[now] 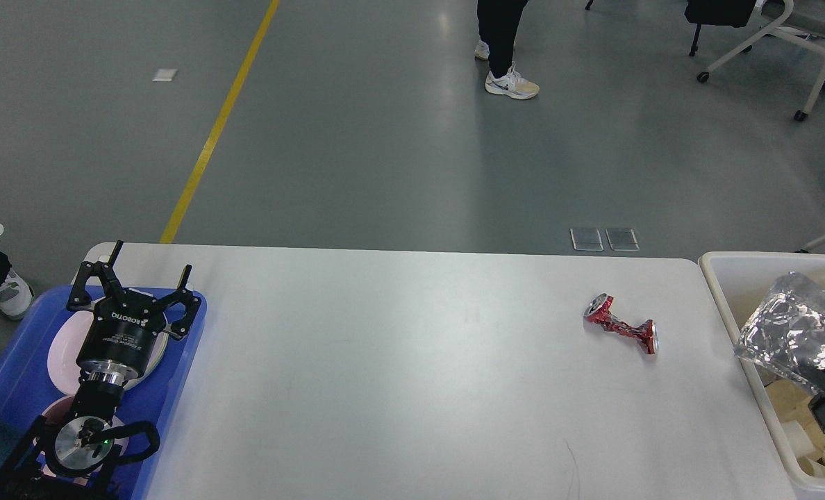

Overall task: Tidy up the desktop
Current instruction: 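Release the foil bag inside the bin with the right gripper, then raise the right gripper out of the bin toward the red wrapper, then lower the right gripper onto the red wrapper and close on it, then lift the red wrapper and carry it into the white bin, then release the red wrapper inside the bin with the right gripper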

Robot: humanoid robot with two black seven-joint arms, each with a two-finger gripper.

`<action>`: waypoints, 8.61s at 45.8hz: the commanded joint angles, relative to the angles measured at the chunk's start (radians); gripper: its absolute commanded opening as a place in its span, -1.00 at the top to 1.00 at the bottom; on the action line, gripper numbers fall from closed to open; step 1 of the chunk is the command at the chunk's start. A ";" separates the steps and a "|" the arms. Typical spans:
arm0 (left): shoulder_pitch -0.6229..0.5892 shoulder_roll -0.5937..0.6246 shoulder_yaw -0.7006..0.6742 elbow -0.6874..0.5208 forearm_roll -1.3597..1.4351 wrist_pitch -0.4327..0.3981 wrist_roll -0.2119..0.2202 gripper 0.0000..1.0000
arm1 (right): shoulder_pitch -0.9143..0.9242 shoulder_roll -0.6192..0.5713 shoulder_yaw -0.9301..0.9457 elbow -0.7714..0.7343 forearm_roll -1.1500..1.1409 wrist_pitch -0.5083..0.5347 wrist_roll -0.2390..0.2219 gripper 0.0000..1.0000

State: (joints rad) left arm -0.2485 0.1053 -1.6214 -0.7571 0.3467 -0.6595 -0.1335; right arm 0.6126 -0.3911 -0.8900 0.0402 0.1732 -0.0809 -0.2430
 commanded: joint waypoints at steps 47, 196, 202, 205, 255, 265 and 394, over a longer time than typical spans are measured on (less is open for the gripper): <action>0.000 0.001 0.000 -0.001 0.000 0.000 0.000 -0.93 | 0.197 -0.132 -0.003 0.024 0.011 -0.005 0.007 -1.00; 0.000 0.001 0.000 -0.001 -0.002 0.000 0.000 -0.93 | 0.332 0.192 -0.165 0.152 -0.175 0.371 0.289 -0.98; 0.000 0.001 0.000 -0.001 0.000 0.000 0.000 -0.93 | 0.302 0.189 -0.165 0.153 -0.175 0.316 0.289 -0.98; 0.000 0.001 0.000 0.001 0.000 0.000 0.000 -0.93 | 0.291 0.189 -0.165 0.153 -0.175 0.303 0.289 -0.98; 0.000 0.001 0.000 -0.001 0.000 0.000 0.000 -0.93 | 0.285 0.213 -0.096 0.176 -0.175 0.300 0.219 1.00; 0.000 -0.001 0.000 -0.001 0.000 0.000 0.000 -0.93 | 0.314 0.192 -0.055 0.236 -0.172 0.306 0.185 1.00; 0.000 -0.001 0.000 -0.001 -0.002 0.000 0.000 -0.93 | -0.050 0.057 0.215 -0.043 -0.175 0.055 0.113 1.00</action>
State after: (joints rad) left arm -0.2485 0.1052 -1.6214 -0.7570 0.3458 -0.6594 -0.1333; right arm 0.5909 -0.3741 -0.6723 0.0054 -0.0017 -0.0019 -0.1287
